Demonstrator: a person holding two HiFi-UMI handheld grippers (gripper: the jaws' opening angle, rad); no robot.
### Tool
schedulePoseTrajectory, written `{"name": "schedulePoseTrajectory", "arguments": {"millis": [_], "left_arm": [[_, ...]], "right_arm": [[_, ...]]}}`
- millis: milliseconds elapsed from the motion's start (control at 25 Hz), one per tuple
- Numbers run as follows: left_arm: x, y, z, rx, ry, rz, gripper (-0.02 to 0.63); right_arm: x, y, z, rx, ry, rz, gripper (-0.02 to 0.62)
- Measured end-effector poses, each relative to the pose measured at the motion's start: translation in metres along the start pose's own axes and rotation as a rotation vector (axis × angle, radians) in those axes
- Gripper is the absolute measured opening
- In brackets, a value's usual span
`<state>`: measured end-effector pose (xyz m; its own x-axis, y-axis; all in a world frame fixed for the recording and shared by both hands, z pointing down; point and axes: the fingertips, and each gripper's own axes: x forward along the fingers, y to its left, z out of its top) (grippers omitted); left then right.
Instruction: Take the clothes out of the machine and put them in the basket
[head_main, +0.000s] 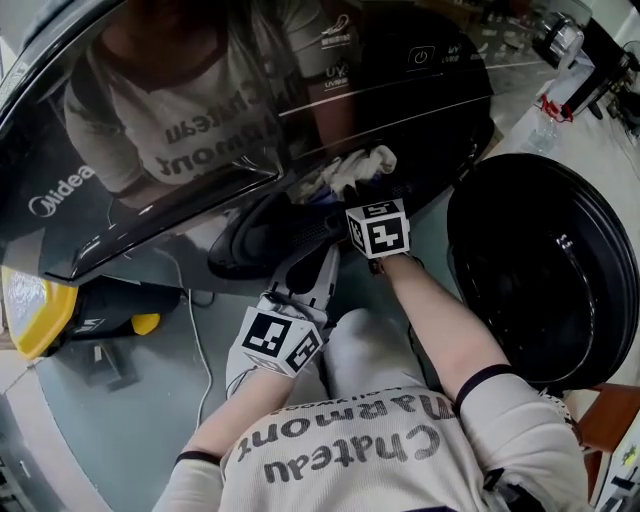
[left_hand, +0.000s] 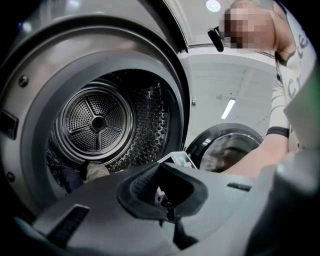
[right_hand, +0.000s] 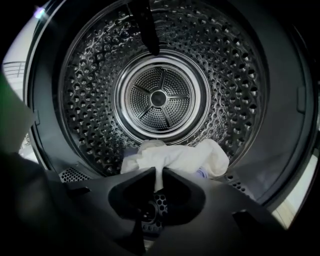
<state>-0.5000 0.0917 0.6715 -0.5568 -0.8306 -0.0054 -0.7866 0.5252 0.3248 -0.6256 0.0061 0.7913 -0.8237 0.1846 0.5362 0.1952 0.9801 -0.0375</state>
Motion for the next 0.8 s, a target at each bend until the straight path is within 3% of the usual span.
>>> {"name": "schedulePoseTrajectory", "arguments": {"millis": [400, 600, 800], "left_arm": [[0.0, -0.004, 0.014, 0.054, 0.034, -0.044, 0.008], [-0.015, -0.013, 0.03, -0.03, 0.085, -0.017, 0.008], [-0.019, -0.044, 0.063, -0.085, 0.13, -0.012, 0.008]], "right_arm": [[-0.031, 0.011, 0.006, 0.115, -0.073, -0.017, 0.048], [-0.065, 0.022, 0.005, 0.135, -0.032, -0.05, 0.044], [-0.115, 0.038, 0.016, 0.163, 0.033, -0.018, 0.044]]}}
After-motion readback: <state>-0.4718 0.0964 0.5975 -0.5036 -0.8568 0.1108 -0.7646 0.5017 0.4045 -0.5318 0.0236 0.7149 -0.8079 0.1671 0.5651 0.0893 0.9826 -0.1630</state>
